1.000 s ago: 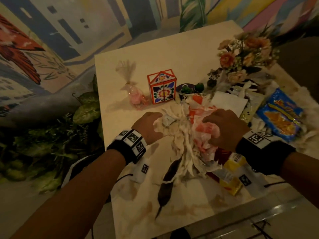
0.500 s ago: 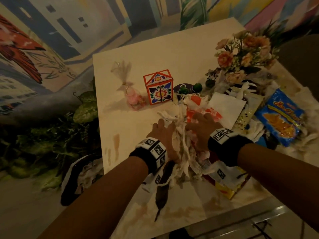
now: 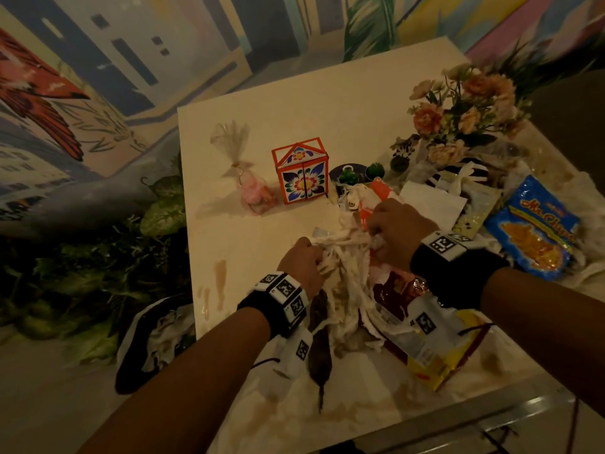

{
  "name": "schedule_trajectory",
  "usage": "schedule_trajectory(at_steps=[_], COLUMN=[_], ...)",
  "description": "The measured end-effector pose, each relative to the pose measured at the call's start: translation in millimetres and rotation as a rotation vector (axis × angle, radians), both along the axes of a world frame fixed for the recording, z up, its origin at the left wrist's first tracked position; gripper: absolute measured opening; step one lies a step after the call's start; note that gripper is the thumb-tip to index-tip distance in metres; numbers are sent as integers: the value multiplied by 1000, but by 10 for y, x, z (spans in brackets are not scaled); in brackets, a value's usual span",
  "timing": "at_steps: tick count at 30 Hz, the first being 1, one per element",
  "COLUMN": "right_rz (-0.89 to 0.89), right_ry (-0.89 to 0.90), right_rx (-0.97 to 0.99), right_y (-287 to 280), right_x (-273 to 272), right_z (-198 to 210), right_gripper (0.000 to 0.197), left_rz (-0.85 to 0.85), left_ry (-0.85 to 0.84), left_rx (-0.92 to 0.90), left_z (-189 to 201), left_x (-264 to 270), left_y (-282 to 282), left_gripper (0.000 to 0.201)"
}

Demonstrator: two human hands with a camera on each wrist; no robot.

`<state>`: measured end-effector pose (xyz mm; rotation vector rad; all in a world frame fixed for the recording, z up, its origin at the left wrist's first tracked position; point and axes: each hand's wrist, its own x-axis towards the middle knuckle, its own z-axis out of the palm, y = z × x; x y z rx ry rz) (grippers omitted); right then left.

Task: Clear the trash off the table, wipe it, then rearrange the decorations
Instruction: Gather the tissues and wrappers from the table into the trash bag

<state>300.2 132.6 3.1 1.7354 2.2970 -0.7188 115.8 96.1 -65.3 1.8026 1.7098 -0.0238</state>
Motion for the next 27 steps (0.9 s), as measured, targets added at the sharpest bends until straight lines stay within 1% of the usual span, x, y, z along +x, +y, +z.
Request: schedule_trajectory(at_steps=[1, 2, 4, 8, 9, 11, 14, 16, 18, 19, 22, 24, 25, 27], right_rz=[-7, -12, -5, -38, -49, -74, -141, -137, -131, -136, -137, -126, -124, -144], right_ry=[4, 11, 31, 113, 127, 170, 267, 284, 284, 287, 286, 283, 284, 280], right_rx=[8, 13, 29, 93, 109, 139, 151, 148, 128, 113, 117, 142, 149, 166], right_y=[18, 31, 49, 52, 47, 44, 49, 59, 65, 65, 65, 60, 60, 69], right_x=[13, 24, 45, 75, 71, 67, 67, 56, 40, 32, 28, 26, 23, 23], right_z=[36, 74, 143, 297, 333, 405, 493, 517, 513, 510, 509, 512, 511, 496], right_gripper=[33, 33, 33, 21, 20, 18, 18, 22, 22, 20, 23, 24, 24, 27], left_rz=[9, 19, 41, 143, 154, 184, 289, 360, 385, 384, 402, 424, 431, 427], left_ry=[-18, -27, -28, -41, -44, -79, -207, -272, -339, -367, -417, -458, -472, -503], left_rx=[29, 42, 63, 90, 95, 135, 203, 236, 276, 292, 345, 394, 432, 507], left_z=[21, 51, 113, 247, 286, 362, 488, 589, 684, 736, 906, 996, 1045, 1123], left_x=[-6, -19, -65, -183, -205, -250, -324, -370, -405, -413, -411, -440, -465, -525], left_y=[0, 0, 4, 18, 14, -1, -7, 9, 40, 54, 86, 132, 150, 166], left_gripper=[10, 12, 20, 36, 36, 28, 19, 19, 15, 15, 27, 16, 15, 21])
